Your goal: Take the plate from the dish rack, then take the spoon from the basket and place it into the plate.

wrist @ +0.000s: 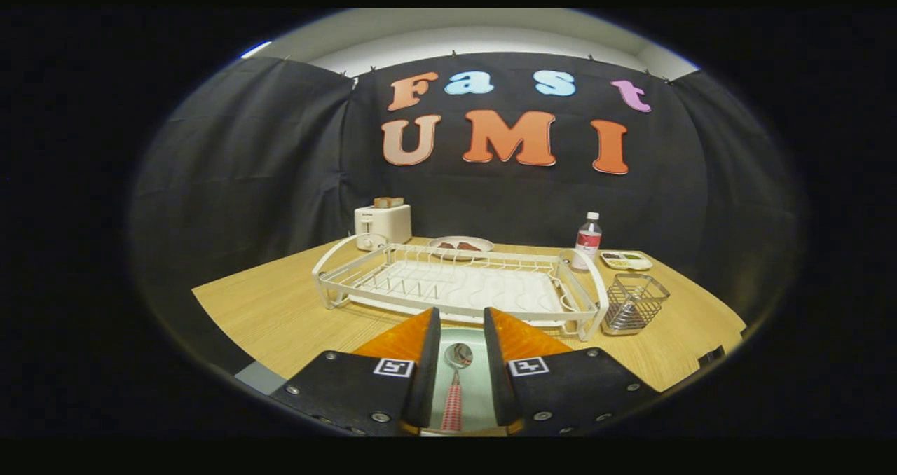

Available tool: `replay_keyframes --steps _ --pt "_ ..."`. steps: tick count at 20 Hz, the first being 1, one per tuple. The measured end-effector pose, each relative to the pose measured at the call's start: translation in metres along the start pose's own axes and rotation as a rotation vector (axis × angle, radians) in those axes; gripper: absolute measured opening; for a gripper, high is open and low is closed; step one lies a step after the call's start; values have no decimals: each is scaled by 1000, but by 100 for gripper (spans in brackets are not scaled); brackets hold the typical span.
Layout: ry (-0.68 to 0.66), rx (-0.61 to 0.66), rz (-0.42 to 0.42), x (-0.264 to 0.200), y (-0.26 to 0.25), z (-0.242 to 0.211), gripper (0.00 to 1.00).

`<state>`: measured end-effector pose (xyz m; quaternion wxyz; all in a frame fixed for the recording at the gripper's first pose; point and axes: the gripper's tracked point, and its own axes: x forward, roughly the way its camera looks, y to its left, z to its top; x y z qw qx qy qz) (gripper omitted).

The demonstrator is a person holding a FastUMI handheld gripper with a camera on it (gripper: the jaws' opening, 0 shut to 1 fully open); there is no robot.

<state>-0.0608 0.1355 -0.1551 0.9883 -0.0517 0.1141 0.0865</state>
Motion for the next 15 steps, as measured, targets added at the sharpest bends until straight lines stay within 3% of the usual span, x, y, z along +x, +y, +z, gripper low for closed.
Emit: replay_keyframes --steps 2,3,5,7,15 --pt "-1 4 -24 0 -13 6 55" --pt "-2 6 -34 0 -19 10 70" --pt "-13 14 -61 -1 -35 19 87" --pt "-30 17 -100 -4 -56 28 97" --pt "-61 38 -202 -19 -126 47 98"
